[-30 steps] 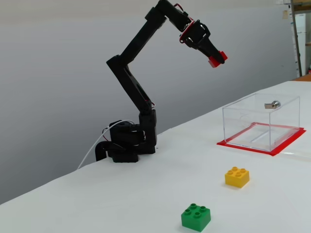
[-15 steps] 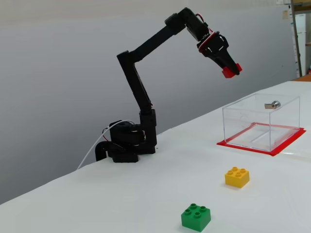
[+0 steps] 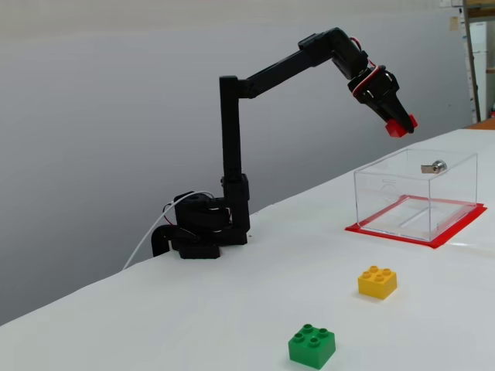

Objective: Pick the red lego brick and place it into the transparent box

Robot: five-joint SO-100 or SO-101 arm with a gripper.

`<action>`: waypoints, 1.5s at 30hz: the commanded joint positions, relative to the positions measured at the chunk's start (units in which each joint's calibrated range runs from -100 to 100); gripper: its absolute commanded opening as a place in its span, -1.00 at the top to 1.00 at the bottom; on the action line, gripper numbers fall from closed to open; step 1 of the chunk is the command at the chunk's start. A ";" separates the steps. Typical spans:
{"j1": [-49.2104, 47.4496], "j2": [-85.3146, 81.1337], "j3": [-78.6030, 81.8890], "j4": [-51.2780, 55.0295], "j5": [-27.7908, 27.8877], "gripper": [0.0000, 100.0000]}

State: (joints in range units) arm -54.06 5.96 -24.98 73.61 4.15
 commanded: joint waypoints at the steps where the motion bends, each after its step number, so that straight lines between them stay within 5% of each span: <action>1: -2.02 3.24 -5.67 -0.59 -0.24 0.92; 19: -1.65 8.85 -10.19 -0.59 -0.29 0.88; 25: -1.58 8.93 -10.10 -0.50 -0.29 0.48; 45: -1.65 9.52 -10.01 -0.33 0.34 0.48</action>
State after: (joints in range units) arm -55.88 15.86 -33.54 73.61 4.25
